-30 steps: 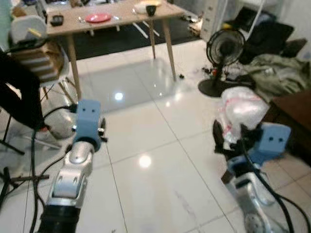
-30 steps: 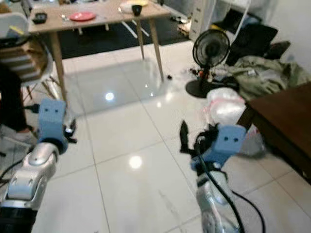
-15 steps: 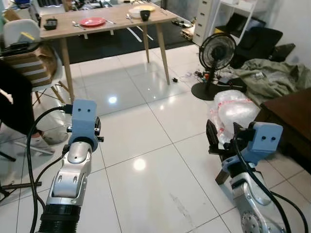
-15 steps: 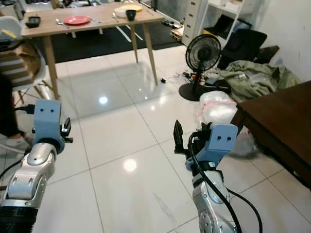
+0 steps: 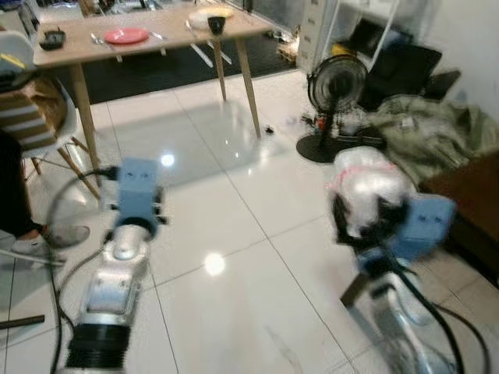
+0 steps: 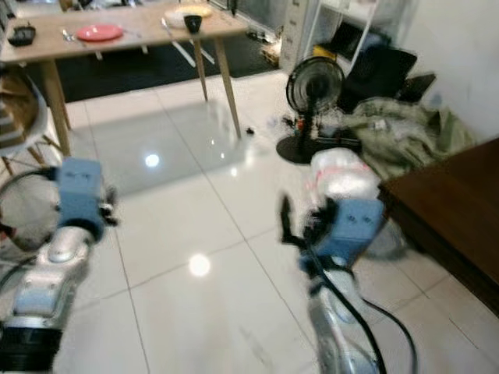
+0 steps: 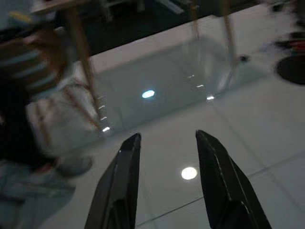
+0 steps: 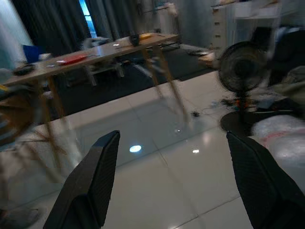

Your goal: Setting the table

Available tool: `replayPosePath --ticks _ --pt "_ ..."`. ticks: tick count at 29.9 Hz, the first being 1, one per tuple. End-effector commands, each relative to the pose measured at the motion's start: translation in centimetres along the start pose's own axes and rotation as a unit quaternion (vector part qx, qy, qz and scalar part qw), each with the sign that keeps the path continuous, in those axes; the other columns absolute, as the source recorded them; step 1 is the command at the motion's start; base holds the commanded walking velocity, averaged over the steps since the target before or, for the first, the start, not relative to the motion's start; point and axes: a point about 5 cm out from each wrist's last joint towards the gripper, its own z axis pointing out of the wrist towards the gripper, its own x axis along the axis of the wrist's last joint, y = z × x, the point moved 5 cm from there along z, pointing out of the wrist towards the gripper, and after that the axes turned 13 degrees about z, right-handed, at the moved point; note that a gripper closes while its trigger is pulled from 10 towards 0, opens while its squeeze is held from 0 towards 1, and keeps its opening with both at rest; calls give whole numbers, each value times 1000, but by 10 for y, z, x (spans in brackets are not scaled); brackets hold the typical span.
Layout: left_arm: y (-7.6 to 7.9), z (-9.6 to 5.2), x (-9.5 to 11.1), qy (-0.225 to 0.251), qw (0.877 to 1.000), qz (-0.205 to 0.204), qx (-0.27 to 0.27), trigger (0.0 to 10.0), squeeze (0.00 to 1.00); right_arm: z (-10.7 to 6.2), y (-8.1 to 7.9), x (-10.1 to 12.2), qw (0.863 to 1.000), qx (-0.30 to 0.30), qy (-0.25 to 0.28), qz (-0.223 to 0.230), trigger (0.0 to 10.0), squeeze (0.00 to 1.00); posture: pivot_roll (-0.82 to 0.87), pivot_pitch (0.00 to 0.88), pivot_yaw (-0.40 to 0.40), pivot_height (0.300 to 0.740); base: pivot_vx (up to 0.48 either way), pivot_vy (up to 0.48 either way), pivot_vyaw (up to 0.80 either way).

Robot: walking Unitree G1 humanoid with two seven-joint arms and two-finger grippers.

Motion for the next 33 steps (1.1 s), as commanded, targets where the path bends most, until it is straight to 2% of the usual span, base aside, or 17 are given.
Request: replayPosePath --ticks 1,19,33 --pt "6 -2 -6 -7 1000 2 -7 10000 0 -2 5 -1 1000 -10 -1 -3 10000 0 55 122 99 740 469 0 0" --pt "7 -1 -4 0 1000 0 -9 10000 0 1 -2 -1 1000 5 1 -10 10000 0 61 110 97 740 469 0 0" --pt "7 -2 -3 2 1000 1 -9 10000 0 1 0 -1 1000 3 2 -24 10000 0 62 119 91 740 469 0 0"
